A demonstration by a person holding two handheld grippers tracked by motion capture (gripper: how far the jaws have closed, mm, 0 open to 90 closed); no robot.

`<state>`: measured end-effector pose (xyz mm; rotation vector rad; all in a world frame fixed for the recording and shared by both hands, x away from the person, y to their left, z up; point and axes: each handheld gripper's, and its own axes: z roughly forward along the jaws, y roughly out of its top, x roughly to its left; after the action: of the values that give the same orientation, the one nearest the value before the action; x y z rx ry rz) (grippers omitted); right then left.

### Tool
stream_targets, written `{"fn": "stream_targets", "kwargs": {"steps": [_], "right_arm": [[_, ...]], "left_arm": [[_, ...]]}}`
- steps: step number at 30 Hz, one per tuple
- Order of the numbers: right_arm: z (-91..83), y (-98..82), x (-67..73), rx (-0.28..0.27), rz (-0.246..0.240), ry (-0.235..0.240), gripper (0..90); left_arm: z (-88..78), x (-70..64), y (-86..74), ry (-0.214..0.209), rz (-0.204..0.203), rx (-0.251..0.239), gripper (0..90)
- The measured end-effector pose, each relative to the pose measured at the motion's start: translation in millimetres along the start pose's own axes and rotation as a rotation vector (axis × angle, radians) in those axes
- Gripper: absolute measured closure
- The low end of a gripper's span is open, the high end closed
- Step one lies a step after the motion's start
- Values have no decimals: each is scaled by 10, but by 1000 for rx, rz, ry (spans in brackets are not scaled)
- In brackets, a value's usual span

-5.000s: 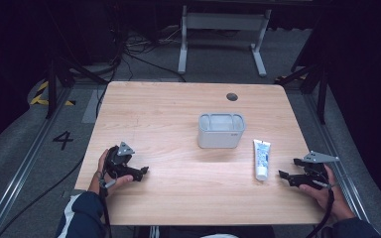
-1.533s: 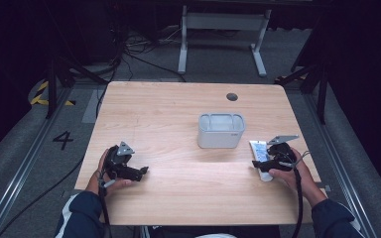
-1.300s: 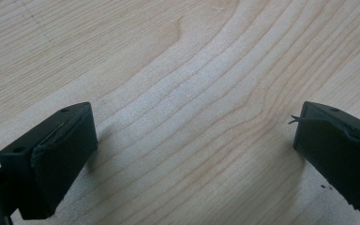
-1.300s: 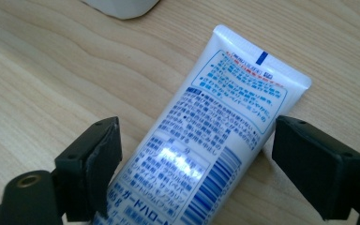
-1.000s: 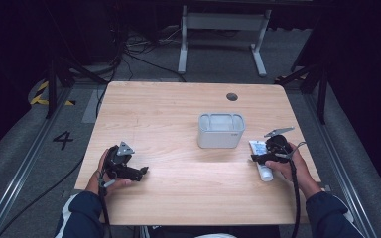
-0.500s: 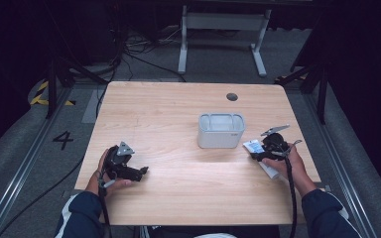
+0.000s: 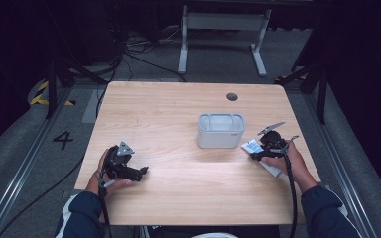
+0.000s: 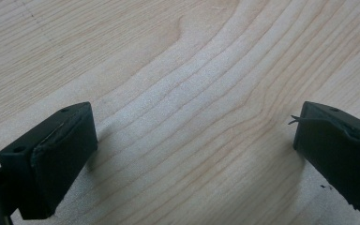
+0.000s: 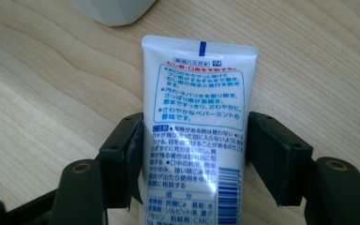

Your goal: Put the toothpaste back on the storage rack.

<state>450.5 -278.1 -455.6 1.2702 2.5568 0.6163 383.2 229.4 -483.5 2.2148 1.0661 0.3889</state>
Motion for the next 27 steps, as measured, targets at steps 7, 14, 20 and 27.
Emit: {"fn": "stream_targets", "kwargs": {"steps": [7, 14, 20, 27], "right_arm": [[8, 49, -12, 33, -2, 12, 390], [1, 79, -16, 59, -28, 28, 431], [-17, 79, -34, 58, -37, 39, 533], [-80, 58, -16, 47, -64, 36, 623]], "left_arm": [[0, 0, 0, 0, 0, 0, 2], [0, 0, 0, 0, 0, -1, 2], [-1, 0, -1, 2, 2, 1, 2], [-4, -1, -4, 0, 0, 0, 3]]}}
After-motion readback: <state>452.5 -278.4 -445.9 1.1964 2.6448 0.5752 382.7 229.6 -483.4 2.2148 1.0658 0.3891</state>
